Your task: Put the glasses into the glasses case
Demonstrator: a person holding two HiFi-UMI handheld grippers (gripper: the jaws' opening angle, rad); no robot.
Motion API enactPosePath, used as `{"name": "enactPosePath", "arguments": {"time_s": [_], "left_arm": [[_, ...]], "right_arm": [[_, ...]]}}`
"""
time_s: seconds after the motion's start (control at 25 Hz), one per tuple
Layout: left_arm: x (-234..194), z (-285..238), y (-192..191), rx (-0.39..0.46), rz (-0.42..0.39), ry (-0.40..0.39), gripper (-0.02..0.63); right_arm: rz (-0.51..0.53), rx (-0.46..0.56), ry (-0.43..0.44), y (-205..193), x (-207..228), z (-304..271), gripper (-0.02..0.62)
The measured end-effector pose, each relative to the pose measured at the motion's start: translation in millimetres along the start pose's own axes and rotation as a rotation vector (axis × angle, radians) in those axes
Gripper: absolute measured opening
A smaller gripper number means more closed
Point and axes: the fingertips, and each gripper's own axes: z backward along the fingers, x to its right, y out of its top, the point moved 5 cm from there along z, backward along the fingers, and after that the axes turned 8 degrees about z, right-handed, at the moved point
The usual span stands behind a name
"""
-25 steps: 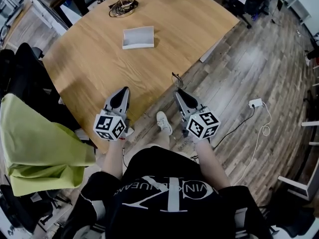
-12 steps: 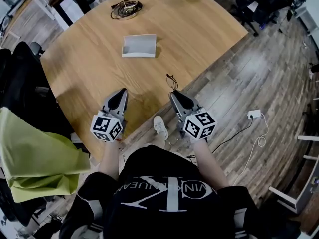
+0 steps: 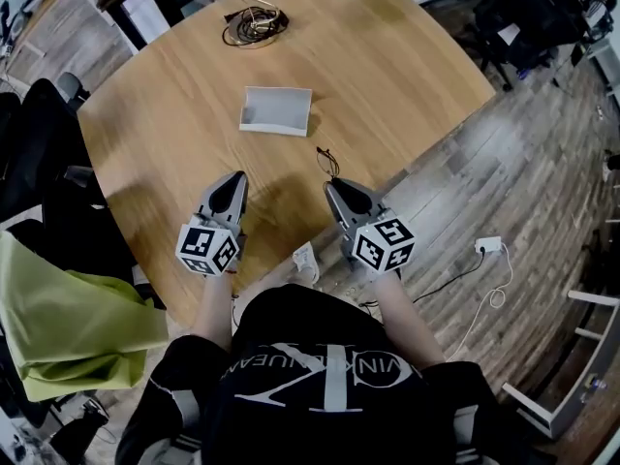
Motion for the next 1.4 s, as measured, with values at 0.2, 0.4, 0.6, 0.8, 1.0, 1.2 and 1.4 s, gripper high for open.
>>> {"name": "enactPosePath", "arguments": {"time_s": [0.2,0.4,0.6,0.8,1.0,1.2,1.4], "left_arm": [[-13.0,-18.1,2.5,0.006,0.023,0.037,0.015],[-21.4,-29.5,4.8,0.008,0.029,0.059,0.015],[-22.3,-32.9,6.2,0.014,0.035,0.074,0.015],[-24.9,-33.7,7.8,0.030,0.043,0.107,0.015],[-26.9,-37.0,8.2,0.049,0.056,0.138,0.015],[-35.7,-36.9,12.0,0.063,0.074,0.191,0.015],[-49.2,-35.3,15.1,0.078,0.092,0.258,0.015]], "right_arm": [[0.022,-0.037,0.050,10.2,14.4,-28.1,0.058],[0.048,-0.055,0.090,19.1,20.9,-47.6,0.057],[0.057,-0.076,0.111,22.8,26.1,-61.9,0.057],[0.068,-0.095,0.152,28.7,29.1,-76.6,0.058],[0.076,-0.120,0.202,35.6,32.7,-98.5,0.057],[0.104,-0.159,0.259,43.3,37.3,-125.1,0.058],[0.145,-0.215,0.318,49.9,38.6,-153.6,0.058]]}}
